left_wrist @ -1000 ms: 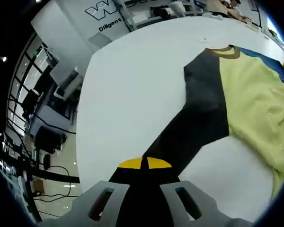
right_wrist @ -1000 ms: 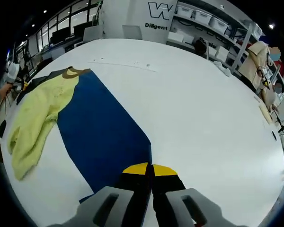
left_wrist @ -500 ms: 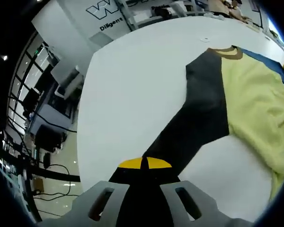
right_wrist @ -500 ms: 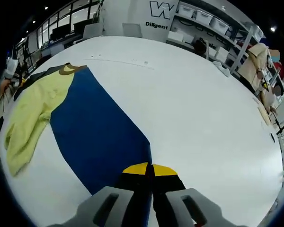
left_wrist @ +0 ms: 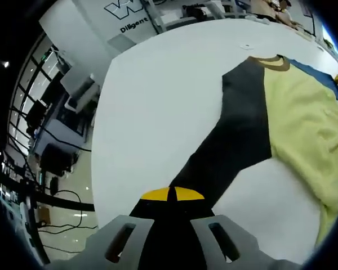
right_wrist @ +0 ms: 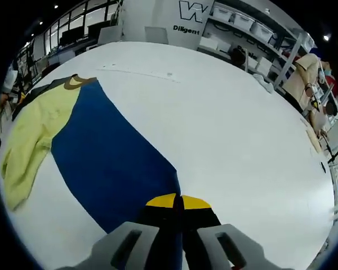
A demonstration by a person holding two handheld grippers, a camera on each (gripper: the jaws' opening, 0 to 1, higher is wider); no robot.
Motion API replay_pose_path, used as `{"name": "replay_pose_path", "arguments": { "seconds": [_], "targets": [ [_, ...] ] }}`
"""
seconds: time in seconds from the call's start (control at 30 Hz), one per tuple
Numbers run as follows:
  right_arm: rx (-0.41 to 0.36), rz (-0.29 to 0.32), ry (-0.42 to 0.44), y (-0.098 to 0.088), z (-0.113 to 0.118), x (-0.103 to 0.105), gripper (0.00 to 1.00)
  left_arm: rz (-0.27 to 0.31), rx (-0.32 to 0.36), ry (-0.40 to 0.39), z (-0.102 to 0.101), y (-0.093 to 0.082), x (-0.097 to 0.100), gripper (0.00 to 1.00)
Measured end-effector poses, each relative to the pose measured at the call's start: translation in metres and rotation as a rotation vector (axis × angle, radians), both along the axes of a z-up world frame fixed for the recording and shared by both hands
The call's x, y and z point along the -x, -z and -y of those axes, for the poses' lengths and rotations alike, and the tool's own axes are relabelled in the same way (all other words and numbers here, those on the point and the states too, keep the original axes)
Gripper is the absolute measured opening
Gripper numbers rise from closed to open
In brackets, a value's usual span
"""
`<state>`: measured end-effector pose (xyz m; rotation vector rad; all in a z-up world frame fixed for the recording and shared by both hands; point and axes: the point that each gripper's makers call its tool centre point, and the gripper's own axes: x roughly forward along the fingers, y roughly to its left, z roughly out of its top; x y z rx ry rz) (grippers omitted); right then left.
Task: Fold the garment on the visible template until the final outline fits inside the template.
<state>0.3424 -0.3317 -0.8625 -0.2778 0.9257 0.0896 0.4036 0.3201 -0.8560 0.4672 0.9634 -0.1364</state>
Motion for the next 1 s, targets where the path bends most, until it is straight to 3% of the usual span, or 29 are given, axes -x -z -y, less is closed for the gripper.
{"name": "replay_pose_path", "arguments": {
  "seconds": [0.47,0.7,0.9,1.0],
  "targets": [
    [-0.019,0.014,0.025,0.002,0.009,-0.011,0.0,-0.023,-0.021,0.0,0.0,0.001,0.009,0.0],
    [-0.005,0.023,0.051,0.002,0.019,-0.014,0.0,-0.028,-0.018,-0.044,-0.001,0.001,0.012,0.0],
    [-0.022,0.023,0.059,0.003,0.017,-0.015,0.0,-0.031,-0.031,-0.041,0.001,0.001,0.016,0.0],
    [-0.069,0.035,0.103,0.003,0.016,-0.017,0.0,-0.026,-0.008,-0.076,0.001,0.001,0.017,0.0]
  ]
}}
